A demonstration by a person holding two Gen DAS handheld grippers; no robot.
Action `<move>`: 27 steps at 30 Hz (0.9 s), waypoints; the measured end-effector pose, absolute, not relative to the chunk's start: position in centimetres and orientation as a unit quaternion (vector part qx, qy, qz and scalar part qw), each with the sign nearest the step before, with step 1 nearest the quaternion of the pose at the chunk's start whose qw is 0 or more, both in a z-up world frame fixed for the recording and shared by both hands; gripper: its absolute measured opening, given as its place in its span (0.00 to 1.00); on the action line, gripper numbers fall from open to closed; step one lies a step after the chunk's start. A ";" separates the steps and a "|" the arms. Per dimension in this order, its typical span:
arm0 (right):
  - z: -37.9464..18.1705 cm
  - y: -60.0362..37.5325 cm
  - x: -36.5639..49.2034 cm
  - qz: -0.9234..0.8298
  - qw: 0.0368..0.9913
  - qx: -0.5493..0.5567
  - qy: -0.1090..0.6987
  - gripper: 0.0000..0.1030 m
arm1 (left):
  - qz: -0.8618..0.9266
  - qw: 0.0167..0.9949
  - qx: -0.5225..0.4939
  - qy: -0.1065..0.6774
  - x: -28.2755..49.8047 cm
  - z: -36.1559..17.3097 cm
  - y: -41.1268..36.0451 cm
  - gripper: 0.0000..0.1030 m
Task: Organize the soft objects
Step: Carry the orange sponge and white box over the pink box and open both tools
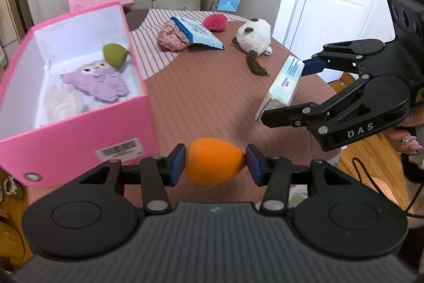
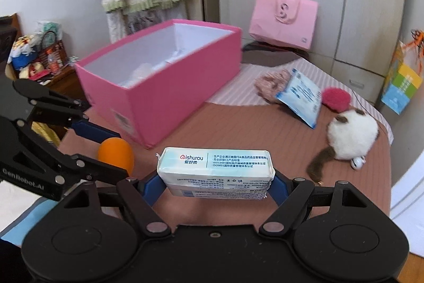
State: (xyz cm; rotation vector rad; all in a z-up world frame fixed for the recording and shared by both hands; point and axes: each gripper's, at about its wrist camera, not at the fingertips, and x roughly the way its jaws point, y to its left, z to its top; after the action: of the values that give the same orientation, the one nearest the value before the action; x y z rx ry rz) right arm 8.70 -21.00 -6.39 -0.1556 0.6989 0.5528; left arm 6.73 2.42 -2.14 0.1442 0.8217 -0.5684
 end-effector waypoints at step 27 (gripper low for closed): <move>0.2 -10.7 13.8 0.338 0.900 -0.066 0.269 0.81 | -0.155 0.917 0.041 0.366 14.7 3.8 11.1 0.47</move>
State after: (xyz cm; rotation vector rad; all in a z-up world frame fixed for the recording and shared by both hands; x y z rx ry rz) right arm 13.85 -10.72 0.19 -0.1373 0.5560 0.6992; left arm 14.74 11.06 3.83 0.0840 0.7538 -0.3182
